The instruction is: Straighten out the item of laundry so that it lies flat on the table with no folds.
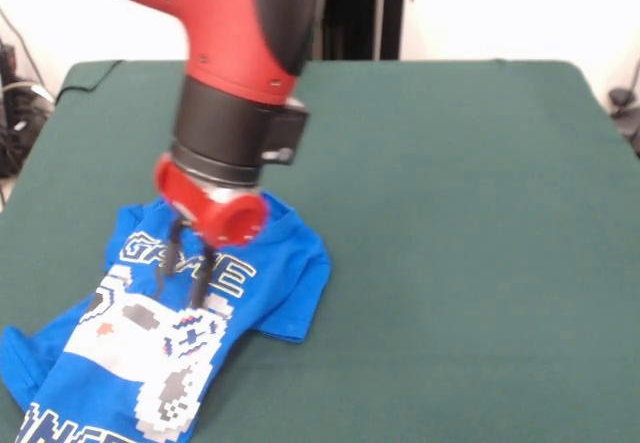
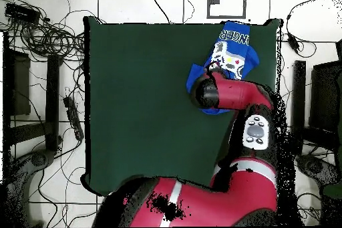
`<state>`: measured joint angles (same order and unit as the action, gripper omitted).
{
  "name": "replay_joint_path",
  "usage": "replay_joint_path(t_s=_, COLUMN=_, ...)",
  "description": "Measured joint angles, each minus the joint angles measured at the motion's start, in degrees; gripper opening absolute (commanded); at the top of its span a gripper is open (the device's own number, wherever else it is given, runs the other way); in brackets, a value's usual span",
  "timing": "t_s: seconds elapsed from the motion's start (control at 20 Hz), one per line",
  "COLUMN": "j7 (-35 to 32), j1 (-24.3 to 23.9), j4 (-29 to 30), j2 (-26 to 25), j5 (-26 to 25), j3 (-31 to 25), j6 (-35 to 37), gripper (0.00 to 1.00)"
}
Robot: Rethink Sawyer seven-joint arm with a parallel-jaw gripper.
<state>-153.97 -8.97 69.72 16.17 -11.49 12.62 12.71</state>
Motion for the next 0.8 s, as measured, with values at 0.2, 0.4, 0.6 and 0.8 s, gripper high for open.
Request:
replay_joint_path(t_s=0.2, j7=0.0, j1=3.6, j4=0.0, j2=-0.1, j5=1.6, j3=0.0, j6=0.0, gripper=1.00)
replay_joint_path(t_s=0.4, j7=0.0, j1=5.5, j4=0.0, j2=-0.3, j5=3.3, j3=0.1, j6=0.0, gripper=1.00)
replay_joint_path(t_s=0.6, j7=0.0, j1=7.2, j4=-0.1, j2=-0.6, j5=6.3, j3=0.2, j6=0.3, gripper=1.00)
replay_joint_path(t_s=0.8, j7=0.0, j1=8.1, j4=-1.0, j2=-1.5, j5=8.5, j3=1.1, j6=1.1, gripper=1.00)
